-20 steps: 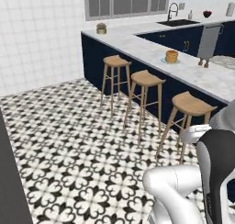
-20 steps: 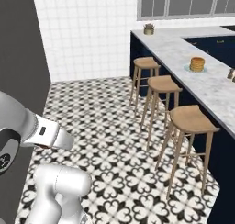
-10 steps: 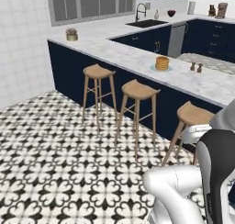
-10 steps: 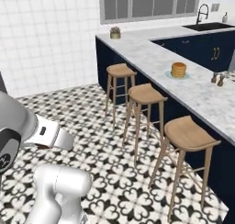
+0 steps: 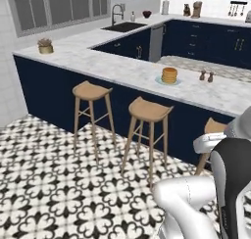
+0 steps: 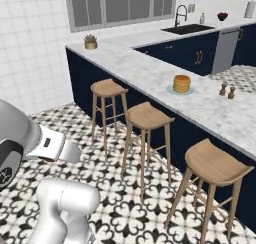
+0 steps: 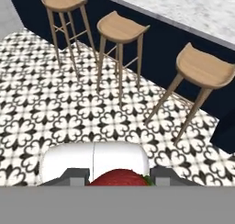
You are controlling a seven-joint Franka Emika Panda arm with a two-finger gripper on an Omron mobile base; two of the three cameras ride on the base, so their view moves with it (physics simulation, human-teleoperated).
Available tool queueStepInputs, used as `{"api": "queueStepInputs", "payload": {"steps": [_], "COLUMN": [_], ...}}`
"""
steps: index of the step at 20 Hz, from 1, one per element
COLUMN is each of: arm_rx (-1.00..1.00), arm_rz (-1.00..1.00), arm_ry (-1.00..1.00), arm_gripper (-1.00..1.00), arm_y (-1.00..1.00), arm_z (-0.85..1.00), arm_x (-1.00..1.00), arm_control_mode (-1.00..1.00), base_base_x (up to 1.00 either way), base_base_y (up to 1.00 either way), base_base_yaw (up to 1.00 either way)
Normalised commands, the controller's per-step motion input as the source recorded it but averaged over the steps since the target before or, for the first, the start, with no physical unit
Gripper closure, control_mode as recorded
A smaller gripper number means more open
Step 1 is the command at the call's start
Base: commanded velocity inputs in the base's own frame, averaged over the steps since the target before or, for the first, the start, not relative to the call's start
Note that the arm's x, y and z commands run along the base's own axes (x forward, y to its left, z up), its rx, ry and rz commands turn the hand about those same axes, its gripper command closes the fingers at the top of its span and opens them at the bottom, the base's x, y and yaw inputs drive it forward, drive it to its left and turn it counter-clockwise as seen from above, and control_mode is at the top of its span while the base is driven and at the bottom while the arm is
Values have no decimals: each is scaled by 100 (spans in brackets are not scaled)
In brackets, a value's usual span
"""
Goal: Take the strawberry from the fridge and place it on top of the pancake, located on the dining counter.
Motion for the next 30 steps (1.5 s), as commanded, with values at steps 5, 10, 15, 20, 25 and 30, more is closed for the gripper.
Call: {"api": "queueStepInputs", "payload": {"steps": [5,10,15,20,25,30], "arm_rx": [0,0,0,0,0,0], "arm_rz": [0,0,0,0,0,0], "arm_ry": [0,0,0,0,0,0], "arm_gripper": [100,100,100,100,100,100], "arm_y": [0,0,0,0,0,0], "arm_z": [0,0,0,0,0,0], "arm_x": [0,0,0,0,0,0], "arm_control_mode": [100,100,100,100,100,100], "base_base_x": [100,100,100,100,100,100], "base_base_y": [55,38,5,6,57,44], "base_base_yaw": [-40,-38,-32,-32,-41,-35]}}
